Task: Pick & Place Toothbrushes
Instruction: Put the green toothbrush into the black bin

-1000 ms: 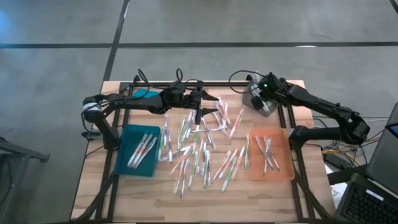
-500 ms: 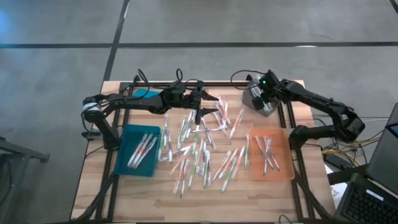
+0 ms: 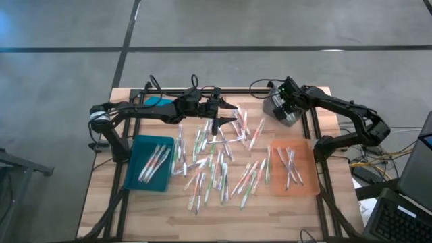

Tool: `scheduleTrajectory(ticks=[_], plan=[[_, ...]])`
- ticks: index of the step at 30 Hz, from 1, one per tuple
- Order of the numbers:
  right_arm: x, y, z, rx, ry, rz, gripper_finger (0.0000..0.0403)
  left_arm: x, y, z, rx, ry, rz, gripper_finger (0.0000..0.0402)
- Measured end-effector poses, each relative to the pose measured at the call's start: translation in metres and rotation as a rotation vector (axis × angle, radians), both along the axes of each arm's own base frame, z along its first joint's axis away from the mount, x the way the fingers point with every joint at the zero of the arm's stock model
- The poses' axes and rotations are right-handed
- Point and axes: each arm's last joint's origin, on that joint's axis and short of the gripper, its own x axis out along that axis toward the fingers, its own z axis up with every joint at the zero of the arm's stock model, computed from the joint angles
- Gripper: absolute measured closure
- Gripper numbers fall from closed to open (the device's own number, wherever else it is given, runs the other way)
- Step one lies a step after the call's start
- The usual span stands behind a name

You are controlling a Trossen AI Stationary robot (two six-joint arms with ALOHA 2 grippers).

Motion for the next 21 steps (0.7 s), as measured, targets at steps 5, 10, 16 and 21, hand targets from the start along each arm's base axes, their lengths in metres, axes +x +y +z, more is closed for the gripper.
scheduleTrajectory(ticks=[5, 10, 16, 21], plan=[[0.003, -0.004, -0.011, 0.037, 0.032, 0.000, 0.0374, 0.000, 0.000, -0.002, -0.008, 0.022, 0.000, 0.0183], [0.006, -0.008, -0.022, 0.075, 0.065, -0.004, 0.0374, 0.000, 0.000, -0.004, -0.013, 0.038, 0.001, 0.0183], [0.008, -0.011, -0.032, 0.107, 0.095, 0.002, 0.0374, 0.000, 0.000, -0.004, -0.013, 0.039, 0.001, 0.0183], [0.009, -0.013, -0.033, 0.097, 0.092, 0.016, 0.0359, 0.000, 0.000, -0.004, -0.013, 0.039, 0.001, 0.0183]])
